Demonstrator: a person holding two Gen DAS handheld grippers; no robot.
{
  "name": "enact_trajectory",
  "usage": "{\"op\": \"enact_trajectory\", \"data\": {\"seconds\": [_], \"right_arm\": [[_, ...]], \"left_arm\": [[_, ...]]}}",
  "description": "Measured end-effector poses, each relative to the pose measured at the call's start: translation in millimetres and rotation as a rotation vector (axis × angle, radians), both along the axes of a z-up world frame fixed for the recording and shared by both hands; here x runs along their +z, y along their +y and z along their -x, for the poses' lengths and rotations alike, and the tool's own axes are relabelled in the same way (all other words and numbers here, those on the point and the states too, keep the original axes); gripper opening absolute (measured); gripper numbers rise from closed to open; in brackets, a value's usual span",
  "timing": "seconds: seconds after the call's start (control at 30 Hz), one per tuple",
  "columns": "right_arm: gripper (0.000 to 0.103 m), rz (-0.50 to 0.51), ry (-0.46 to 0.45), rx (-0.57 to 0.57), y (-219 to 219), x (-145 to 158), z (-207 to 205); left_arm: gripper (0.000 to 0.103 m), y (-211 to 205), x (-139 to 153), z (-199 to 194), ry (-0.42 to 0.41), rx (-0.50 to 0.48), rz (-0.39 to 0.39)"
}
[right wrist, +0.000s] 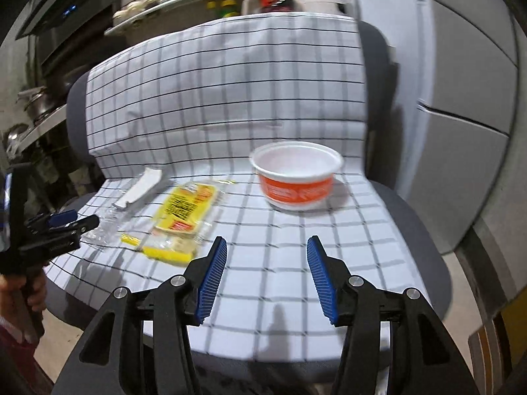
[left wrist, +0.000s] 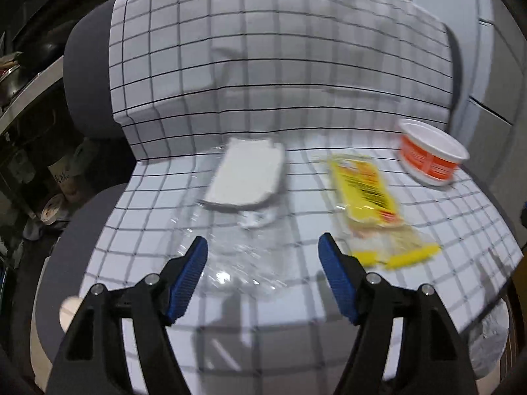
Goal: Collect trash
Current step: 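Swing both tools back over the chair seat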
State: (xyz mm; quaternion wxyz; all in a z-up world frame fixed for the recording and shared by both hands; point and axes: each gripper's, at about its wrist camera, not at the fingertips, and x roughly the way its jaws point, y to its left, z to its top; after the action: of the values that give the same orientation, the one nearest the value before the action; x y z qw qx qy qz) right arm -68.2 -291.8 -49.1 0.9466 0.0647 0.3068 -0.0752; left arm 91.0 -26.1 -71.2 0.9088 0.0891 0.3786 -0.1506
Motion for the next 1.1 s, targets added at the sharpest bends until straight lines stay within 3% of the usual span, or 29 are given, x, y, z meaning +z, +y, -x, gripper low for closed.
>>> {"op": "enact_trajectory", "data": {"seconds": [0.23,0.37,0.47,0.6,0.73,0.77,1.03,1.1], "right_arm": [[0.053,0.005,0.009,0.042,10.8,1.9,-38.8],[0.053,0.002,0.015,0.048,12.1,-0.4,-51.4],[0.053,0.009,0.022,0.045,10.1,-2.2,-54.1],[0.053,0.010,0.038,0.042,8.4,-6.4,-58.1],[0.053,0.007,0.048,0.048,10.1,-8.8,-60.3],[0.053,0.008,0.047,0.051,11.0,-8.3,-60.1],[0.054,-0.011,0.042,0.100,23.6,-5.6,-62.6],[0.062,-0.025,0.054,0.132,33.3,-9.2,-68.0]], "left_arm": [[0.057,-0.7,-13.5,-46.4,0.052,-0.040,-0.005],[0.045,-21.9,-29.1,-58.9,0.073,-0.094,-0.094],[0.043,-29.8,-41.9,-68.1,0.101,-0.120,-0.139],[0.040,-36.4,-45.4,-79.6,0.107,-0.147,-0.135],[0.007,-40.5,-50.6,-94.4,0.140,-0.159,-0.128],[0.003,-40.0,-50.7,-96.8,0.135,-0.150,-0.127],[0.002,-10.9,-1.4,-64.4,0.034,-0.084,0.041],[0.002,-4.9,14.6,-44.2,0.006,-0.083,0.087]]}}
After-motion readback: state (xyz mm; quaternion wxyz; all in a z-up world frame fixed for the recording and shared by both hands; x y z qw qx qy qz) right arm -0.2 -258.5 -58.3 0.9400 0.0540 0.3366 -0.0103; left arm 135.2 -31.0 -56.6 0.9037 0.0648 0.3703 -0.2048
